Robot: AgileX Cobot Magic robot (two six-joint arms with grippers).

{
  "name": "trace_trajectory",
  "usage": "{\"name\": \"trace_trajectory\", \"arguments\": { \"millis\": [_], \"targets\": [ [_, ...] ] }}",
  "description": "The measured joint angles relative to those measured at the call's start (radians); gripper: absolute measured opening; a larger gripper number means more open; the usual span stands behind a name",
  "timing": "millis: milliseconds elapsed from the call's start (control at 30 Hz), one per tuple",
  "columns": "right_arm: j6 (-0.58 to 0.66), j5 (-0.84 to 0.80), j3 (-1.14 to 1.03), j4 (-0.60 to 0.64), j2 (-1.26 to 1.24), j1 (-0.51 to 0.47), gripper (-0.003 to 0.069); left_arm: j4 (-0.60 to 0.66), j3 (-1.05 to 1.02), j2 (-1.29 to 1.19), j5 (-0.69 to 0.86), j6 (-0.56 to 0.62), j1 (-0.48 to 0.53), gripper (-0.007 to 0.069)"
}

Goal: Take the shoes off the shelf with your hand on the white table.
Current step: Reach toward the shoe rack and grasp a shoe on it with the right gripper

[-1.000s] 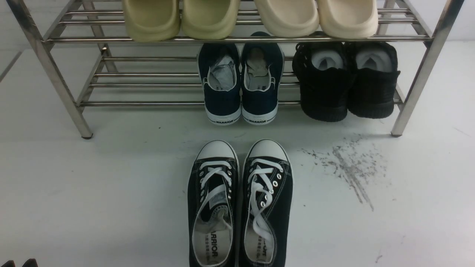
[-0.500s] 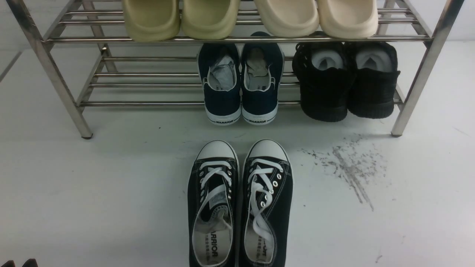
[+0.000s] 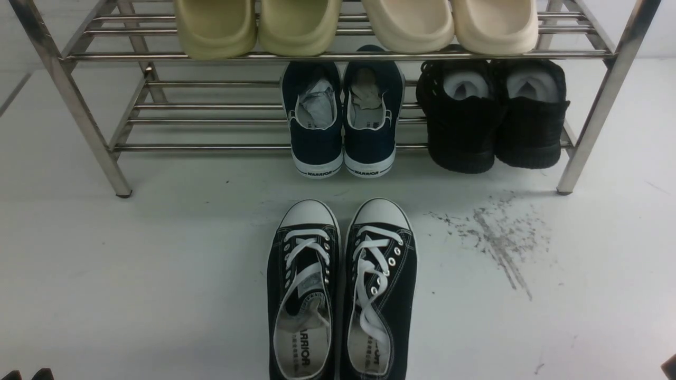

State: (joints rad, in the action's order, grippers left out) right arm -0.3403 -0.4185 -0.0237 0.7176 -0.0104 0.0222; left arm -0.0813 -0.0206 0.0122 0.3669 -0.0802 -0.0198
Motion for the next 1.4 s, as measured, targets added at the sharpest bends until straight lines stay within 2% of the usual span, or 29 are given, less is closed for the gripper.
{"name": "trace_trajectory", "arguments": {
  "millis": [167, 267, 367, 500, 533, 567, 633, 700, 833, 967, 1167, 1267, 1400],
  "targets": [
    [0.135, -0.046, 0.068, -0.007, 0.000, 0.000, 0.0208, 0.000, 0.000, 0.000, 0.000, 0.000, 0.000, 0.0239],
    [0.253, -0.052, 0.205, -0.045, 0.043, 0.000, 0.0150, 0.000, 0.000, 0.000, 0.000, 0.000, 0.000, 0.0239],
    [0.308, -0.081, 0.303, -0.099, 0.112, 0.000, 0.0109, 0.000, 0.000, 0.000, 0.000, 0.000, 0.000, 0.0239],
    [0.347, -0.291, 0.521, -0.268, 0.345, 0.000, 0.0029, 0.000, 0.000, 0.000, 0.000, 0.000, 0.000, 0.0239],
    [0.347, -0.304, 0.530, -0.274, 0.345, 0.000, 0.0029, 0.000, 0.000, 0.000, 0.000, 0.000, 0.000, 0.0239],
    [0.349, -0.426, 0.598, -0.323, 0.461, 0.000, 0.0013, 0.000, 0.000, 0.000, 0.000, 0.000, 0.000, 0.0239],
    [0.350, -0.541, 0.648, -0.360, 0.565, 0.000, 0.0010, 0.000, 0.000, 0.000, 0.000, 0.000, 0.000, 0.0239],
    [0.353, -0.601, 0.676, -0.384, 0.660, 0.000, 0.0008, 0.000, 0.000, 0.000, 0.000, 0.001, 0.000, 0.0239],
    [0.415, -0.627, 0.685, -0.377, 0.822, 0.000, 0.0009, 0.000, 0.000, 0.000, 0.000, 0.001, 0.000, 0.0239],
    [0.517, -0.638, 0.700, -0.306, 0.949, 0.000, 0.0009, 0.000, 0.000, 0.000, 0.000, 0.001, 0.000, 0.0239],
    [0.577, -0.679, 0.793, -0.237, 1.107, 0.008, 0.0009, 0.000, 0.000, 0.000, 0.000, 0.001, 0.000, 0.0239],
    [0.582, -0.677, 0.878, -0.235, 1.189, 0.086, 0.0009, 0.000, 0.000, 0.000, 0.000, 0.001, 0.000, 0.0239],
    [0.558, -0.651, 0.990, -0.242, 1.289, 0.240, 0.0009, 0.000, 0.000, 0.000, 0.000, 0.001, 0.000, 0.0239]
  ]
}}
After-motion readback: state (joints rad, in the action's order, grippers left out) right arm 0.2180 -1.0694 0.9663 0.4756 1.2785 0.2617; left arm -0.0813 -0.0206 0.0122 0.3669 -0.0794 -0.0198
